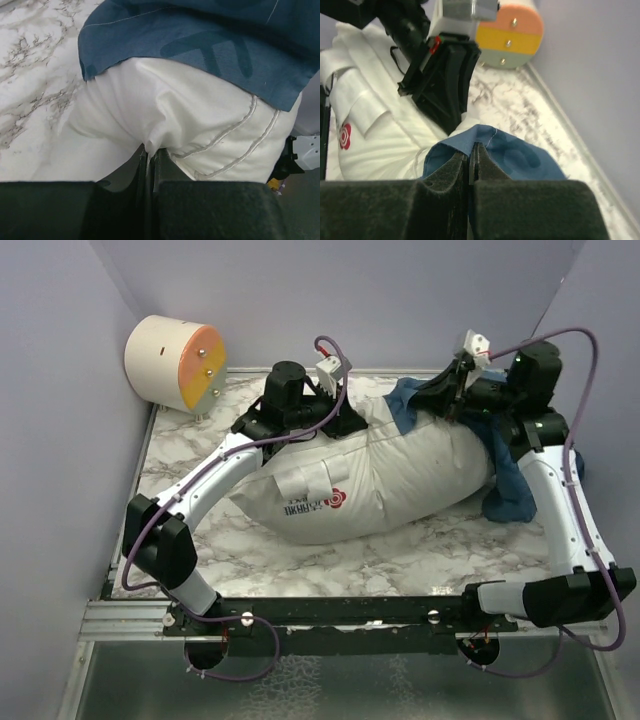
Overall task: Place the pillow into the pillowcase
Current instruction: Stuff the pillow into the pillowcase.
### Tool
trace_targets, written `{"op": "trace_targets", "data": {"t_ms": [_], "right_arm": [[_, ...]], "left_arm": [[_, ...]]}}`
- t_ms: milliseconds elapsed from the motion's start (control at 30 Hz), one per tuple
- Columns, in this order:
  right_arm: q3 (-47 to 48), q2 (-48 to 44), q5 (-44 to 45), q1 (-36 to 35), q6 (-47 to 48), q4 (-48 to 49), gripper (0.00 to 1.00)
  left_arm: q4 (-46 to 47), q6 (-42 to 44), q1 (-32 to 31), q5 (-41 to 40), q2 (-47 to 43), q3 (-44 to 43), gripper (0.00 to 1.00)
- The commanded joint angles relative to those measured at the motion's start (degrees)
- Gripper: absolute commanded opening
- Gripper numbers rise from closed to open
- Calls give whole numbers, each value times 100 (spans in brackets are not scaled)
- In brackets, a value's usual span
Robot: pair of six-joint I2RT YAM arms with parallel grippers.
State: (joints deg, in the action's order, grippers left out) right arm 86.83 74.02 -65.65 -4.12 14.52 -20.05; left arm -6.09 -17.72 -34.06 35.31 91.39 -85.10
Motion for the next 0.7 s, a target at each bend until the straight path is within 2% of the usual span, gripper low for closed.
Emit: {"op": "trace_targets", "data": {"t_ms": [0,167,300,367,433,533,667], "right_arm": [[-635,598,622,-577,395,-601,1],[-272,1473,791,-674,544,-1168,3],[410,1564,662,-633,651,-1731,34],[639,1335,379,-381,393,-1695,54],[753,1032,-24,-7,142,-1536,68],[631,528,-133,408,31,-1366,80],[19,-102,436,648,277,-1357,83]], "left_arm": [[1293,-572,234,-399,166,582,0],[1592,-920,622,-717,531,1125,0],[1682,-976,910,-954,788,1286,0],[1639,-965,1075,-956,892,1292,0],[1482,-888,1176,-911,1015,1215,0],[1139,-740,1306,-772,1188,997,0],[801,-507,1333,-654,1233,841,0]]}}
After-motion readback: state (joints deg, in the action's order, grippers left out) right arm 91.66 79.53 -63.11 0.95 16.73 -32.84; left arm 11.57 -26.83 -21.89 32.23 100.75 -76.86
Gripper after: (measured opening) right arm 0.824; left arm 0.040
